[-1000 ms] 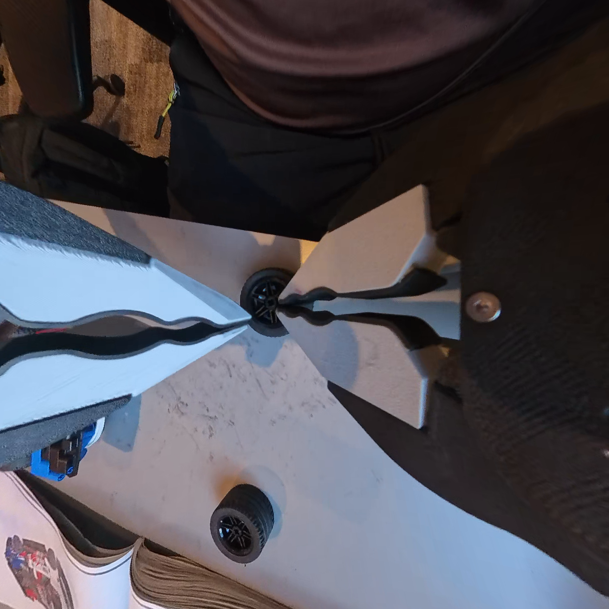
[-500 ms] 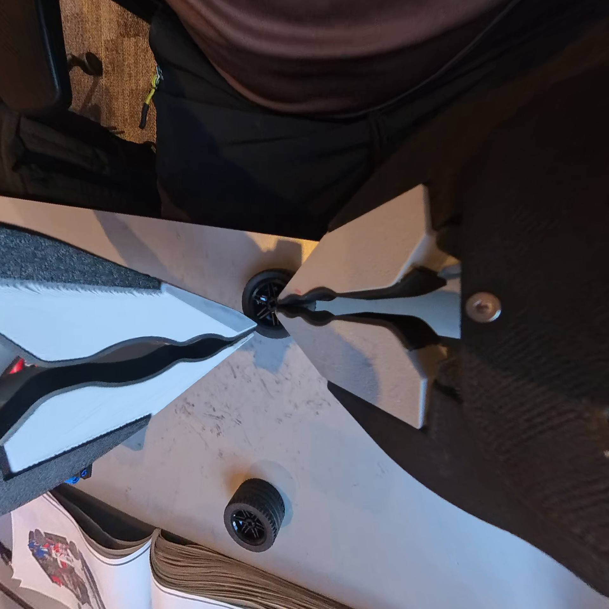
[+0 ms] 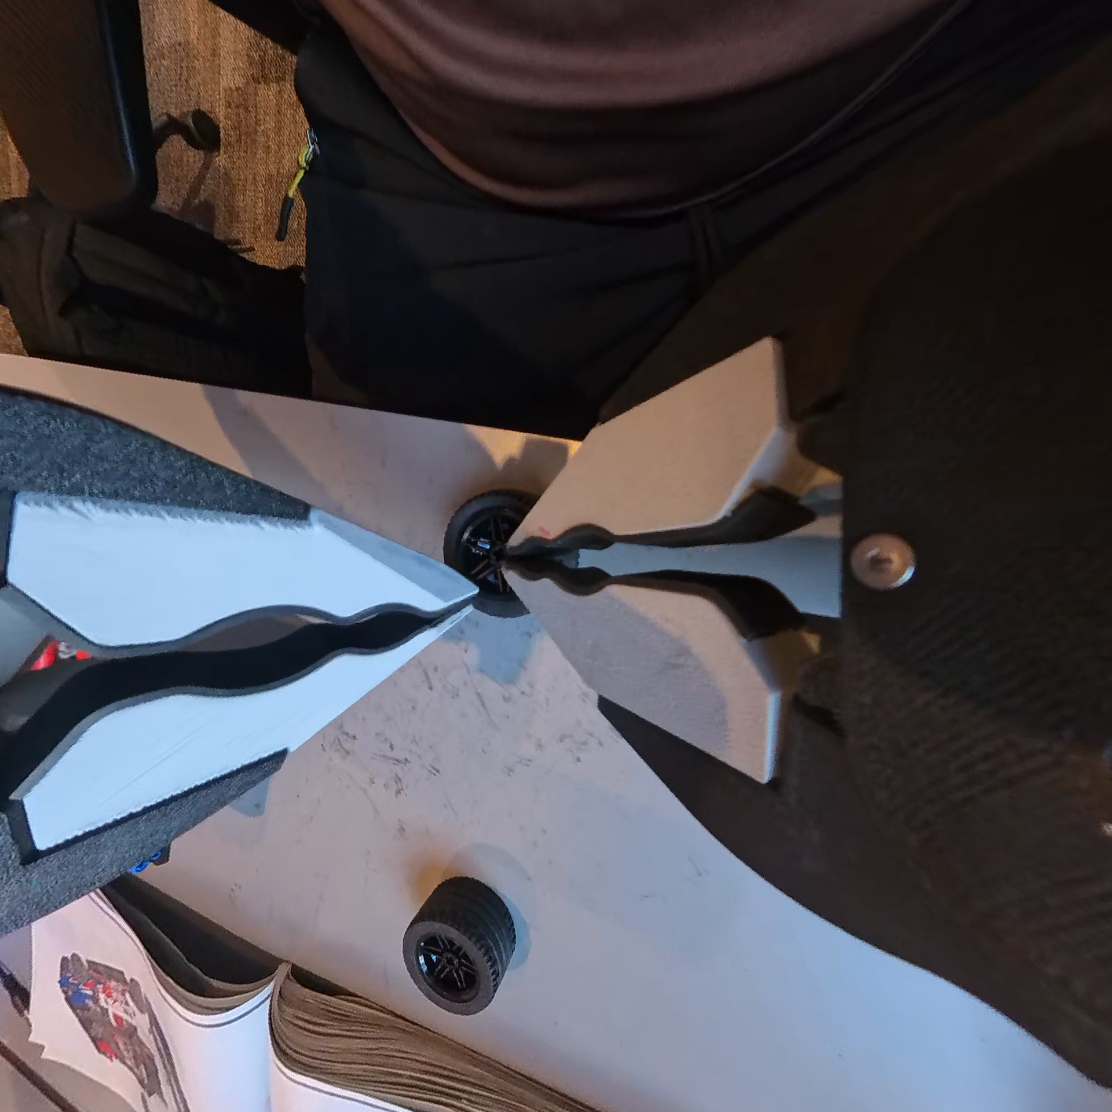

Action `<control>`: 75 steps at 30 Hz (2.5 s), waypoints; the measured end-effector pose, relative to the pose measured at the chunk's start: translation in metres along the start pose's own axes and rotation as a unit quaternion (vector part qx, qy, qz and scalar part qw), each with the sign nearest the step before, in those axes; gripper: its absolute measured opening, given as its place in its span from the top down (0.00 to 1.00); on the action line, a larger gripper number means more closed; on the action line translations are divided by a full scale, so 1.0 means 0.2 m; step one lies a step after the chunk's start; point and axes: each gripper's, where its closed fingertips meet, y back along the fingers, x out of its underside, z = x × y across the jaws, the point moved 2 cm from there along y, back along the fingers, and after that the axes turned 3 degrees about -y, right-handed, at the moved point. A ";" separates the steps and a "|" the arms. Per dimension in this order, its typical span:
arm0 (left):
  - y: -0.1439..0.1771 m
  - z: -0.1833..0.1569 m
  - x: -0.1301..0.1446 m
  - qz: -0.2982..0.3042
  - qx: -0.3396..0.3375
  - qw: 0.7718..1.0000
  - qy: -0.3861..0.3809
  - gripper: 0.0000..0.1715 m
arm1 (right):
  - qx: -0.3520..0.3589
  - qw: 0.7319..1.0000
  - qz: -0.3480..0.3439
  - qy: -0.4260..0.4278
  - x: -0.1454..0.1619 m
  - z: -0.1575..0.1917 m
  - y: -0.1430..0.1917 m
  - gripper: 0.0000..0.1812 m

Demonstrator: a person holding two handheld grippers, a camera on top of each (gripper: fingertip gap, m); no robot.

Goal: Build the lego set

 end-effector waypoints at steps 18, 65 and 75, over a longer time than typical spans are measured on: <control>-0.01 0.00 0.01 0.002 -0.025 1.000 -0.015 1.00 | -0.040 0.995 0.090 -0.008 -0.03 0.00 -0.05 1.00; -0.05 -0.03 -0.02 0.002 -0.016 1.000 -0.016 1.00 | -0.043 0.985 0.164 -0.016 0.02 0.06 -0.02 1.00; 0.11 0.02 0.00 -0.029 -0.031 0.998 0.039 1.00 | 0.004 0.991 0.132 -0.014 0.03 0.07 -0.01 1.00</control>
